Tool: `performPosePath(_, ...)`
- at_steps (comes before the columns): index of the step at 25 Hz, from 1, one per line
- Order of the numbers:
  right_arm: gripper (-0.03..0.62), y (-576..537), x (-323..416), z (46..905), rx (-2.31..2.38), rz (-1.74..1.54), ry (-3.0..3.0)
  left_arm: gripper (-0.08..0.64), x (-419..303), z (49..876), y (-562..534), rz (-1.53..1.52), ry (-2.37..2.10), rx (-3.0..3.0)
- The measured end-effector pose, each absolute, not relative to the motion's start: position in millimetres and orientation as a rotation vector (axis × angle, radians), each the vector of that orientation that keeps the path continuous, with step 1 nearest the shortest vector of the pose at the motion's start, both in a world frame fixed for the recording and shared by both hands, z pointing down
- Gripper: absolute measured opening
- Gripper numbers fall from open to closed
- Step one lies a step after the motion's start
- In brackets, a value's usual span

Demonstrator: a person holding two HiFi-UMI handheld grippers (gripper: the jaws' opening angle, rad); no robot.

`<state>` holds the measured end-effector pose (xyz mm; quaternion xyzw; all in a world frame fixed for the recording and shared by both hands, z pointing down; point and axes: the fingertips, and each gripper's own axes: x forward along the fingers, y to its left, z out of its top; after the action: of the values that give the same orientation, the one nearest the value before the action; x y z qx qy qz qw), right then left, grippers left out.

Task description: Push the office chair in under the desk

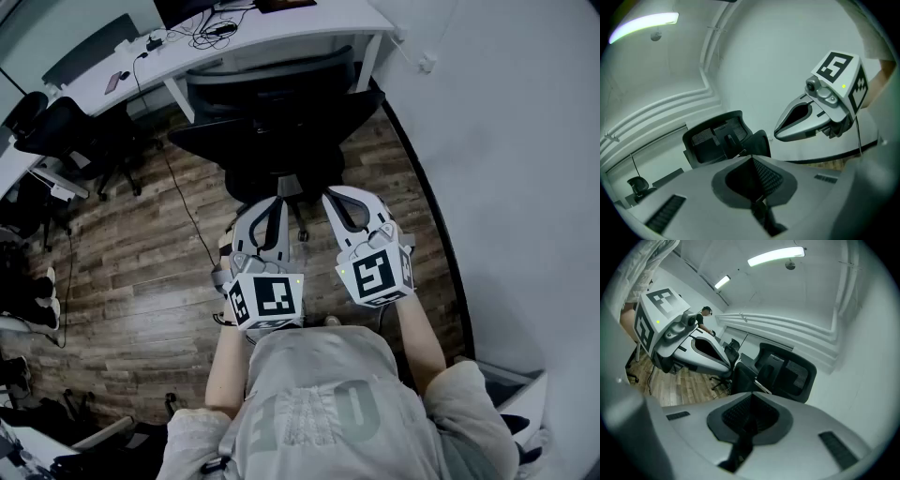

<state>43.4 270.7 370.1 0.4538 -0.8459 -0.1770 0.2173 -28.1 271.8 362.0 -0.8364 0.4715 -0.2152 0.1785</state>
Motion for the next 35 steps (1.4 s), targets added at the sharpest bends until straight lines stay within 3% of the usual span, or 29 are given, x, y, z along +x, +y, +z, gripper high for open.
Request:
performPosePath(19, 0.020, 263.6, 31.0, 367.1, 1.328, -0.413, -2.345, 0.015, -53.3, 367.1, 261.4, -0.579, 1.322, -2.413)
performPosePath(35, 0.020, 185.0, 76.1, 374.3, 1.242, -0.446, -2.324, 0.015, -63.2, 353.9, 186.3, -0.575, 1.405, -2.357)
